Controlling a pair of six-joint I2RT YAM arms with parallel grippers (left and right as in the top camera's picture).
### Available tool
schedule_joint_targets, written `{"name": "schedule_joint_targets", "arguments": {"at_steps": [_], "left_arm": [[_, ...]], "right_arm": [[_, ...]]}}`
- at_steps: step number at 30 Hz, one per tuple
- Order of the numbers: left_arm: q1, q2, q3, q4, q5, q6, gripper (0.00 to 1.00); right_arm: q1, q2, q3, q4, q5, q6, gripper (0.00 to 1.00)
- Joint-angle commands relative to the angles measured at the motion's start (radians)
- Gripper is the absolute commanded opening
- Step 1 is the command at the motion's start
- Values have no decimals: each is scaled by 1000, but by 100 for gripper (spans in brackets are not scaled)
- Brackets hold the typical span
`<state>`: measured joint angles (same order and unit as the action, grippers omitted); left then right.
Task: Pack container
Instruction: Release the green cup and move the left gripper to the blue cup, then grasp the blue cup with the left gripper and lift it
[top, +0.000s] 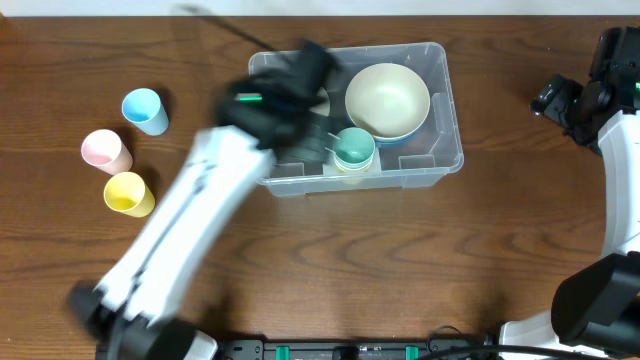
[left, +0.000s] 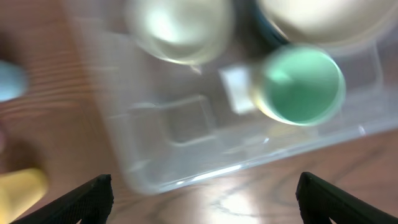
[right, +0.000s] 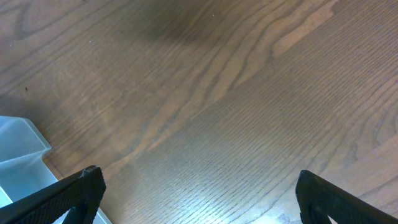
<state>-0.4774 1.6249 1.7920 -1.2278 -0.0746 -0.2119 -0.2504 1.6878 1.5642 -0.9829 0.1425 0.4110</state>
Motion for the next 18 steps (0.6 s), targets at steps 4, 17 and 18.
{"name": "schedule_joint_targets", "arguments": {"at_steps": [4,17,18], "left_arm": [[300,-84,18,10,-35,-33,94],[552,237,14,286,-20,162,94],[559,262,14,292,-20,178,94]], "right_arm": [[-5,0,3,-2,4,14,99],[-5,0,3,-2,4,15,99],[-5,0,3,-1,4,14,99]]}}
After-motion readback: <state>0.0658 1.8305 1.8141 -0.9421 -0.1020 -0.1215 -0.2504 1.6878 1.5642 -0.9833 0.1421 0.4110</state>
